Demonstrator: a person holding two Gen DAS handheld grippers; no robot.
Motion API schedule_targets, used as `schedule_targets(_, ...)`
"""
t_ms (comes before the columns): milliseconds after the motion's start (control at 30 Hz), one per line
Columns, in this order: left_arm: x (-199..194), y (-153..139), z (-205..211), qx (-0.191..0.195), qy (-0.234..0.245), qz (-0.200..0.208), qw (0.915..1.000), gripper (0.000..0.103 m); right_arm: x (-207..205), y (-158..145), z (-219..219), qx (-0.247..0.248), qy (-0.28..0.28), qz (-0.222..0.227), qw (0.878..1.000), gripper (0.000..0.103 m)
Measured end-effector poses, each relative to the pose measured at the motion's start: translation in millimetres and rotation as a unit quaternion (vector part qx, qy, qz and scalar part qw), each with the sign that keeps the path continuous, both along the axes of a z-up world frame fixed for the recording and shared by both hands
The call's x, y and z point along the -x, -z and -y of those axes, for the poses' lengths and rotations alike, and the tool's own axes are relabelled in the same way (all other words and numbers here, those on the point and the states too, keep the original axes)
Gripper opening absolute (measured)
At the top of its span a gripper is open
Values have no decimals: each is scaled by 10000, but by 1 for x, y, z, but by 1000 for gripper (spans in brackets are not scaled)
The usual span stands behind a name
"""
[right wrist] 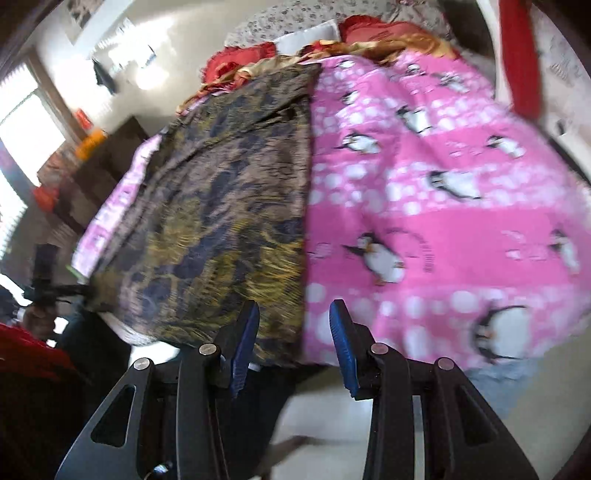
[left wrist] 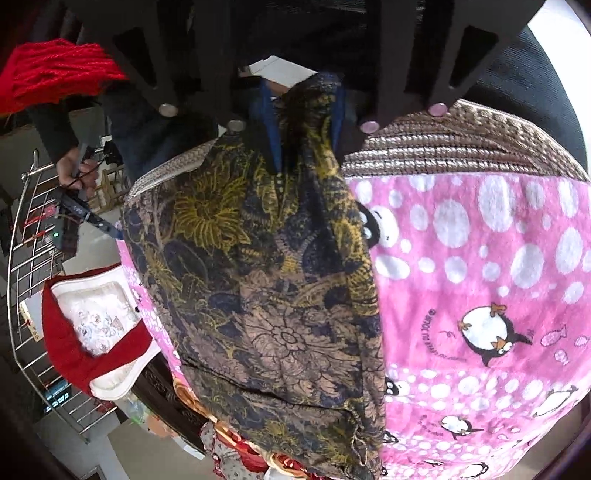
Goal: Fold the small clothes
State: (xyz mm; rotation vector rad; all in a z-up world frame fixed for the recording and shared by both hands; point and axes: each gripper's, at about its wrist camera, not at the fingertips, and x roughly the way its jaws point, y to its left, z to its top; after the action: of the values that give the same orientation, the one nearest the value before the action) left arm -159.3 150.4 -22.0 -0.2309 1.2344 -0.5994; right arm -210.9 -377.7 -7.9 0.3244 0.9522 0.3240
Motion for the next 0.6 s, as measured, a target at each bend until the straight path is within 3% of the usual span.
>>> schedule_targets(100,2,1,1,89,-47,45,9999,39,-12,11,-5,-66,-117,-58,9999,50)
schedule_targets(233,2,-3,4,-26,-109,-3,9999,36,-20,17,-4,-542,-381,-104,9978,51)
schedule_targets(300,4,-7,6,-280,-78,171,9994,16,-16,16,-3,-735,-615,-103,9953,46)
schedule_targets(333,6,-10,7,-369,-72,255,9990,16,-13,16,-3,-864,-735,-115,9935,37)
schedule_targets(367,6,-11,6,-371,-83,301,9988,15,-12,17,-1,-910,-760,-125,9929,34)
schedule_targets(467,8,-15,5,-392,-158,425,9982,14,-10,21,0,-968,-682,-96,9929,34)
schedule_targets(533,9,-15,6,-498,-181,482,9974,6,-10,20,-2,-949,-701,-19,9930,32)
schedule_targets(600,11,-16,6,-529,-244,492,9971,3,-8,15,-1,-990,-713,129,9924,23)
